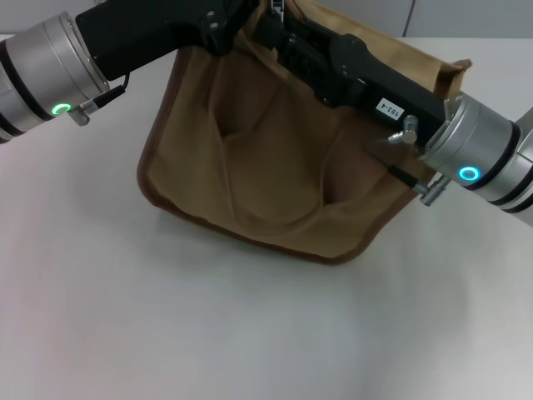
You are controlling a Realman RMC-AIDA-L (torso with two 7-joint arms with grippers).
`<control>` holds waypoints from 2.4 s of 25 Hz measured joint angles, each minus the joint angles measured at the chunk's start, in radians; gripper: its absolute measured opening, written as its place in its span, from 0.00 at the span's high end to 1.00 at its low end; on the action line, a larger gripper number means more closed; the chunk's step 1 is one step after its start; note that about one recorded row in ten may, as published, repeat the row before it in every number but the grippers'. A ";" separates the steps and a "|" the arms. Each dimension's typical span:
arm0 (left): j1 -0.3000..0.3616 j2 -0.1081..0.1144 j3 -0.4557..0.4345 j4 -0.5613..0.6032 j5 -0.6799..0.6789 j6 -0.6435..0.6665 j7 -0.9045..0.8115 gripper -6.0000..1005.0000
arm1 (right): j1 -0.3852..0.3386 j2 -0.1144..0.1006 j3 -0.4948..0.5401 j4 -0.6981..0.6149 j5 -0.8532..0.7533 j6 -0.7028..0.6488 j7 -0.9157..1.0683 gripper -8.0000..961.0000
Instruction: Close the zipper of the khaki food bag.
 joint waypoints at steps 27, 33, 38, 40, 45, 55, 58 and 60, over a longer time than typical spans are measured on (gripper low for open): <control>0.011 0.000 -0.011 -0.010 -0.001 0.001 0.002 0.97 | -0.040 0.000 0.001 -0.005 0.007 0.005 0.001 0.98; 0.015 0.001 -0.014 -0.039 -0.005 0.001 0.015 0.97 | -0.048 -0.003 -0.004 -0.010 0.005 -0.004 0.001 0.98; 0.029 0.004 -0.015 -0.049 -0.013 0.000 0.017 0.97 | -0.050 -0.003 -0.007 -0.012 0.003 -0.005 0.001 0.98; 0.032 0.005 -0.015 -0.049 -0.015 0.000 0.017 0.97 | -0.046 -0.003 -0.008 -0.012 0.002 -0.005 0.004 0.98; 0.035 0.005 -0.015 -0.052 -0.018 0.002 0.017 0.97 | -0.041 -0.003 -0.009 -0.016 -0.007 -0.006 0.032 0.98; 0.037 0.006 -0.015 -0.052 -0.037 0.007 0.017 0.97 | -0.074 -0.005 -0.009 -0.025 -0.033 -0.011 0.054 0.99; 0.037 0.005 -0.013 -0.048 -0.037 0.007 0.017 0.97 | -0.092 -0.004 -0.004 -0.026 -0.036 -0.030 0.049 0.99; 0.035 0.005 -0.008 -0.046 -0.037 0.008 0.017 0.97 | -0.107 -0.002 0.011 -0.024 -0.033 -0.056 0.023 0.99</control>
